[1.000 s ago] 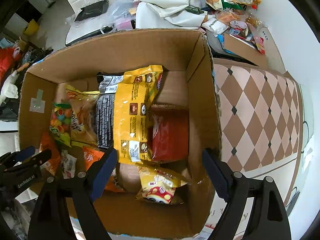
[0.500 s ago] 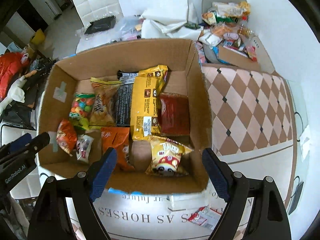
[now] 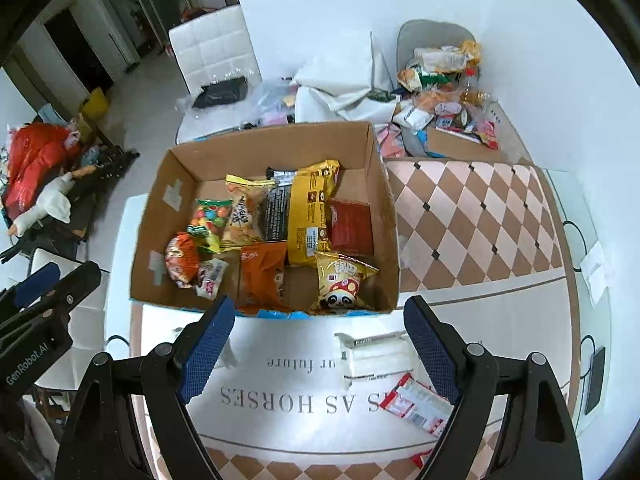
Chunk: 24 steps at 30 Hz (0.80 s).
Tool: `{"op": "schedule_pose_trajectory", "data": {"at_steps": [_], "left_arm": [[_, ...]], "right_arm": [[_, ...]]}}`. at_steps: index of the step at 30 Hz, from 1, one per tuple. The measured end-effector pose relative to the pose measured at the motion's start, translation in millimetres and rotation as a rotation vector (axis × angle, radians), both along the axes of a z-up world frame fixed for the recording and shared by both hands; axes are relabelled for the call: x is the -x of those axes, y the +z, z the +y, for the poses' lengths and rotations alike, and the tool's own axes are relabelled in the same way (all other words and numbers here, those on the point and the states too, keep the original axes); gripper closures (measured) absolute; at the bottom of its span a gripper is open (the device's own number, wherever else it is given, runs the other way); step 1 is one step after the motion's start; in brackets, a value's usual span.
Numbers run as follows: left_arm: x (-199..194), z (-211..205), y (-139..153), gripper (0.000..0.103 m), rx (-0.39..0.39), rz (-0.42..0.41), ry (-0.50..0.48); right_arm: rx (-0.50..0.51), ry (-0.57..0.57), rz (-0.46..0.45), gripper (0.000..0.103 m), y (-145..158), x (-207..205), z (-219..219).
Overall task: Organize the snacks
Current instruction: 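Lift both tools out of the box toward the table, then grasp the clear packet with the right tool while the left tool grasps the cranberry cookie packet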
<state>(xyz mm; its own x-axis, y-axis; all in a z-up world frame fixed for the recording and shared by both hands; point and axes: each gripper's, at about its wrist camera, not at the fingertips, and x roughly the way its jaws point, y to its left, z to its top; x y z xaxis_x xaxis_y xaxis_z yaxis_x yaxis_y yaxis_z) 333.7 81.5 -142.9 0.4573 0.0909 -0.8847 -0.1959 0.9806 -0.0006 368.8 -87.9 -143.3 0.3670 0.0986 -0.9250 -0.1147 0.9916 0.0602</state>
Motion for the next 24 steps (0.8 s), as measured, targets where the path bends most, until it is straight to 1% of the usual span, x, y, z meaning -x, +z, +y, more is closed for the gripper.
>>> {"op": "schedule_pose_trajectory", "data": {"at_steps": [6,7,8,9,11,12,14,15,17,18,20,22,24], "left_arm": [[26.0,-8.9,16.8,0.036,0.013,-0.031,-0.012],[29.7,-9.9,17.7,0.030,0.018,-0.032,-0.013],[32.5,-10.5,17.0,0.019,0.029,-0.028,-0.014],[33.7,-11.3,15.5,0.001,0.036,-0.025,-0.014],[37.0,-11.0,7.9,0.000,0.043,-0.012,-0.005],[38.1,-11.0,3.0,0.000,0.043,-0.003,-0.002],[38.8,-9.8,-14.7,0.000,0.050,0.038,0.009],[39.8,-9.1,-21.6,0.000,0.050,0.052,0.015],[40.6,-6.2,-45.0,0.000,0.044,0.096,0.042],[40.8,-5.2,-54.0,0.000,0.045,0.115,0.051],[41.0,0.1,-78.7,0.000,0.058,0.166,0.088],[41.1,5.2,-96.4,0.000,0.067,0.202,0.117],[42.0,10.5,-114.6,0.000,0.063,0.236,0.148]], "right_arm": [[-0.020,0.019,-0.043,0.014,26.7,32.9,-3.1],[-0.028,0.020,-0.043,0.014,29.4,37.7,-4.4],[-0.042,0.019,-0.034,0.014,30.0,42.4,-6.3],[-0.053,0.017,-0.025,0.014,29.2,45.3,-8.7],[-0.089,0.004,0.013,0.008,22.3,50.9,-16.4],[-0.120,-0.020,0.041,0.006,14.0,52.9,-25.0],[-0.137,-0.056,0.080,0.006,-1.8,53.7,-35.5],[-0.145,-0.083,0.109,0.006,-13.2,52.9,-43.7],[-0.172,-0.156,0.179,0.006,-40.3,50.0,-62.0],[-0.201,-0.217,0.234,0.006,-61.4,46.5,-75.4],[-0.246,-0.307,0.307,0.006,-92.2,42.0,-92.6],[-0.313,-0.441,0.385,0.006,-131.7,38.5,-111.4],[-0.337,-0.548,0.425,0.006,-160.5,34.4,-122.5]]}}
